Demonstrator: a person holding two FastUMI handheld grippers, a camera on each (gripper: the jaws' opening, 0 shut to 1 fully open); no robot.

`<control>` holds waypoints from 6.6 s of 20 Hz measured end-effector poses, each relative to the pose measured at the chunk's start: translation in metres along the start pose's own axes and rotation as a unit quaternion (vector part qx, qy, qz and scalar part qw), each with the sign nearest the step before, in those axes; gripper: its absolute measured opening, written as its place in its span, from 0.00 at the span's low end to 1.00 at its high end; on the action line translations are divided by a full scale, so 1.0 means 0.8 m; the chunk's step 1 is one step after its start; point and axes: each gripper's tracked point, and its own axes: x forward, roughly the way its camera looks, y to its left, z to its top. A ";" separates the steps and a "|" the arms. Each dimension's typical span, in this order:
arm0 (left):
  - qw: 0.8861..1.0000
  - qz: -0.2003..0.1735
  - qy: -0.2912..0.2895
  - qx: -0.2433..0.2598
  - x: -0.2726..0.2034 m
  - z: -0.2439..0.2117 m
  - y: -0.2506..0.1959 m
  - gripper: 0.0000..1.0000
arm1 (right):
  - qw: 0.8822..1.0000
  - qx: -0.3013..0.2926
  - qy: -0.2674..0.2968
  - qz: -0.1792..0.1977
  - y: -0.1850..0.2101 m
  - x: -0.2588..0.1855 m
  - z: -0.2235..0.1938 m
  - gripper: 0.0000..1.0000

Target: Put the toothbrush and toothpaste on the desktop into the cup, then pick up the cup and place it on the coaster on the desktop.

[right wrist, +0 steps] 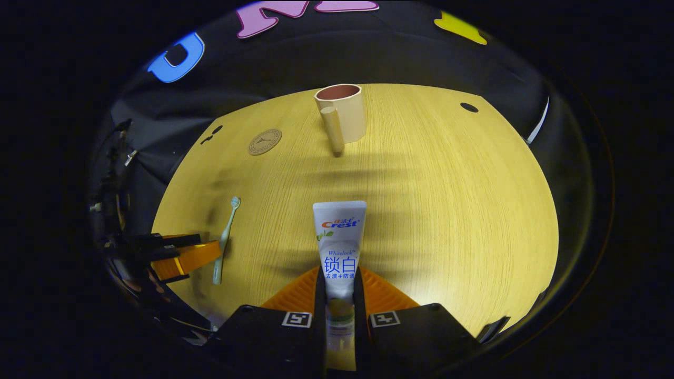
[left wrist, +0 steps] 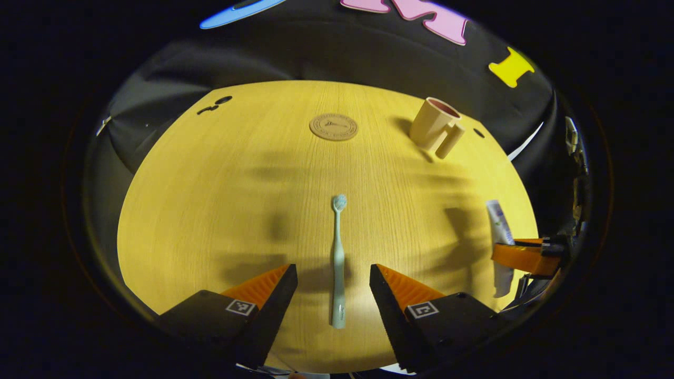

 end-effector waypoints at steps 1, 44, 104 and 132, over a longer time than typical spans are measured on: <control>1.000 0.001 0.008 0.003 0.006 -0.001 -0.002 0.86 | 1.000 -0.004 0.001 -0.001 -0.003 0.000 -0.002 0.25; 0.995 -0.022 -0.098 -0.008 -0.097 0.057 -0.035 0.06 | 0.972 -0.023 -0.234 0.032 0.014 -0.083 0.238 0.25; 0.886 -0.149 -0.437 0.040 -0.042 0.403 -0.264 0.11 | 0.907 0.023 -0.415 -0.062 -0.168 0.004 0.314 0.98; 0.897 -0.080 -0.429 0.071 -0.007 0.332 -0.215 0.94 | 0.925 -0.021 -0.378 -0.041 -0.146 0.004 0.295 0.98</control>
